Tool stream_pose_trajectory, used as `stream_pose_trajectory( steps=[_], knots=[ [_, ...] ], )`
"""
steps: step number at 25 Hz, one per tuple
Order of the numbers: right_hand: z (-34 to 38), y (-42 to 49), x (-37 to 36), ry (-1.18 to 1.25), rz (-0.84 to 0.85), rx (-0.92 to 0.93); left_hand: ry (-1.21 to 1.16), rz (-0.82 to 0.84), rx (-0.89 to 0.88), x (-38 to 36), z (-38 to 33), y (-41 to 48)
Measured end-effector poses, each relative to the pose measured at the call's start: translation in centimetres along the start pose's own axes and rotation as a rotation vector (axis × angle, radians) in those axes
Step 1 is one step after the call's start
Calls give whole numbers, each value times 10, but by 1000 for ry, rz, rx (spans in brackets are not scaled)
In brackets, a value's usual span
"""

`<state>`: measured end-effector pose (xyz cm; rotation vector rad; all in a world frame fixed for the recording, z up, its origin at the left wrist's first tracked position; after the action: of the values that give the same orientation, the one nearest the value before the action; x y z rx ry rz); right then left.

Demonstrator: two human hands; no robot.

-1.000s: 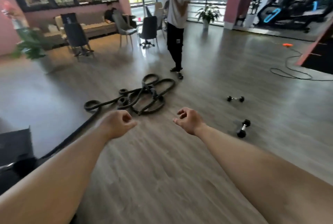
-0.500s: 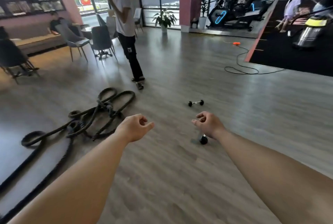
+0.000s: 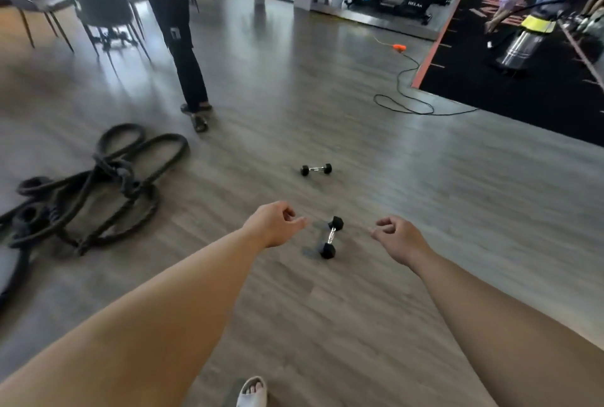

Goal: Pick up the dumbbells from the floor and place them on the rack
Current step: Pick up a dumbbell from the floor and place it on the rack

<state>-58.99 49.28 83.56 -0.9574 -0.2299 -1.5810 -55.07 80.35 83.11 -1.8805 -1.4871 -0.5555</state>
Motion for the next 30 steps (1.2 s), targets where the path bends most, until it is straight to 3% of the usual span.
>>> stream_pose_trajectory(
  steps=[7, 12, 19, 26, 30],
  knots=[
    [11, 123, 20, -36, 78, -10, -17, 36, 15, -31, -47, 128],
    [23, 231, 44, -83, 228, 113, -10, -91, 144, -56, -64, 195],
    [-10, 356, 86, -146, 393, 99, -102, -162, 277, -129, -107, 245],
    [24, 452, 18, -255, 505, 175, -236, -295, 523, -126, -42, 284],
    [26, 503, -25, -297, 566, 135, -296, -222, 602, -154, -17, 329]
  ],
)
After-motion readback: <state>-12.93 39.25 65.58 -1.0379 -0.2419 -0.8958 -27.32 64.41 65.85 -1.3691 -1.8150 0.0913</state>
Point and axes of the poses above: each hand's wrist, its own y-axis towards the middle knuckle, its own x-axis out of the back of the hand, z = x × y, the point moved 10 cm from there along y, towards the middle knuckle, and after that the axes turned 4 degrees about -x, right-handed, at the moved point
